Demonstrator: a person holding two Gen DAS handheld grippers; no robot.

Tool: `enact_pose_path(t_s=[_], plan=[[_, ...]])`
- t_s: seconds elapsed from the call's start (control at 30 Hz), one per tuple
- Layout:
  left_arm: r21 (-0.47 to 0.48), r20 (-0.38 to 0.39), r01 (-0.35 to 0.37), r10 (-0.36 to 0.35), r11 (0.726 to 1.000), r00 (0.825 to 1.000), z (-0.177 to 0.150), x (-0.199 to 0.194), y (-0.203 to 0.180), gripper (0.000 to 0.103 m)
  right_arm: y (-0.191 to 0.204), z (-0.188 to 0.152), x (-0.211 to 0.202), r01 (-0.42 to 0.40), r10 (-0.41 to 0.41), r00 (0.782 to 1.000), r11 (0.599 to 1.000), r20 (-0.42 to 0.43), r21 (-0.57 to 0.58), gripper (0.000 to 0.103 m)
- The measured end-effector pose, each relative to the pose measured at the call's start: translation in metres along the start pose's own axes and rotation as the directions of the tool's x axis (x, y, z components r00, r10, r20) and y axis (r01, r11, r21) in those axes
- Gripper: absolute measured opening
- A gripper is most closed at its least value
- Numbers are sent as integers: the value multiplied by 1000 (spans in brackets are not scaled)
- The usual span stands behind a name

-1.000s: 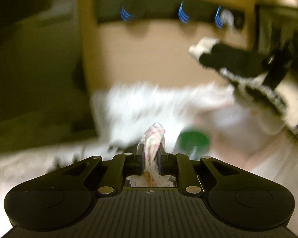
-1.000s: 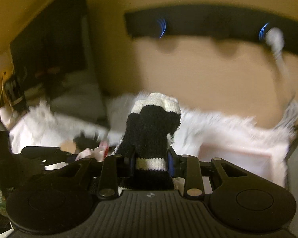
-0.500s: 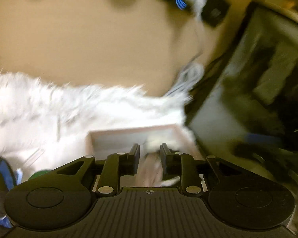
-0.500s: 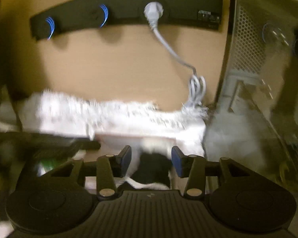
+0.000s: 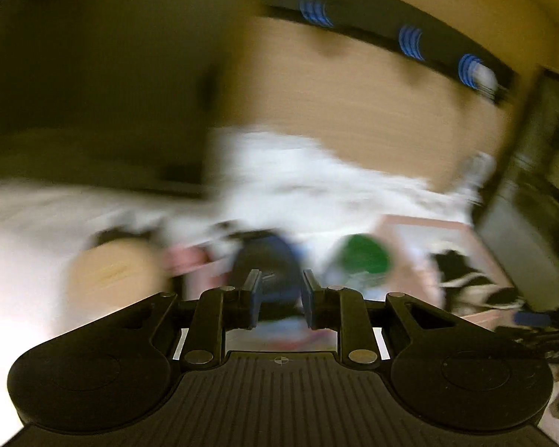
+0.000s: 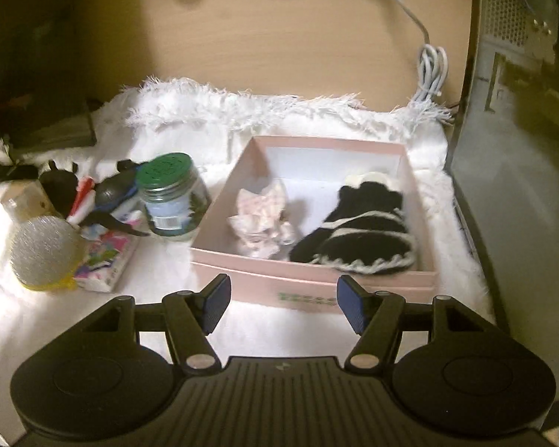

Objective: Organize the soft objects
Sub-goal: 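Carry the glove into the pink box with the right gripper while the left drops the pink cloth there, then grasp the glittery yellow-rimmed sponge disc with the left gripper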

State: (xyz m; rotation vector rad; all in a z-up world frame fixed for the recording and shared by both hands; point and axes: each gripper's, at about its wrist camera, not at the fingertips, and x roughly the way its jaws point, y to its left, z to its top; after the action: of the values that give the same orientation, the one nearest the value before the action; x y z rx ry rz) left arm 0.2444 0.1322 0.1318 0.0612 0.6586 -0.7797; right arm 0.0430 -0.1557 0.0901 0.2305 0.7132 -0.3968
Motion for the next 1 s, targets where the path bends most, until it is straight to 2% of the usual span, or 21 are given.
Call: enact_pose_path(t_s=[0.07, 0.13, 0.2, 0.27, 0.33, 0.43, 0.5, 0.7, 0.83, 0.87, 1.0], plan=[[-70, -8, -56, 55, 996, 998, -9, -20, 34, 25, 4, 2, -4, 16, -15, 999, 1000, 30, -19, 63], [-133, -22, -109, 107, 985, 994, -19, -32, 59, 25, 4, 11, -4, 77, -73, 996, 994, 57, -75, 63], [-182, -40, -148, 143, 972, 989, -29, -37, 77, 25, -7, 30, 4, 137, -134, 990, 986, 40, -93, 59], [-214, -51, -154, 146, 965, 988, -37, -40, 88, 25, -28, 54, 23, 159, -162, 985, 986, -60, -57, 45], [-229, -55, -135, 126, 964, 991, -43, -38, 90, 25, -49, 73, 52, 152, -150, 963, 988, -223, -8, 29], [-233, -66, -82, 69, 969, 995, -51, -31, 87, 25, -66, 82, 92, 126, -96, 923, 990, -374, 57, 26], [-223, -82, -63, 46, 973, 996, -55, -27, 83, 25, -66, 81, 113, 146, -113, 902, 988, -416, 47, 26], [-204, -89, -53, 36, 977, 995, -63, -20, 82, 25, -45, 85, 132, 199, -207, 911, 978, -356, -60, 27], [-244, -38, -41, 33, 969, 999, -60, -20, 89, 25, -46, 82, 114, 204, -207, 938, 978, -277, -42, 27], [-256, -19, -34, 30, 966, 999, -60, -20, 91, 25, -44, 81, 102, 187, -188, 951, 982, -244, -29, 29], [-306, -8, -65, 65, 950, 998, -58, -12, 99, 25, -23, 73, 45, 86, -88, 992, 996, -93, -31, 53]])
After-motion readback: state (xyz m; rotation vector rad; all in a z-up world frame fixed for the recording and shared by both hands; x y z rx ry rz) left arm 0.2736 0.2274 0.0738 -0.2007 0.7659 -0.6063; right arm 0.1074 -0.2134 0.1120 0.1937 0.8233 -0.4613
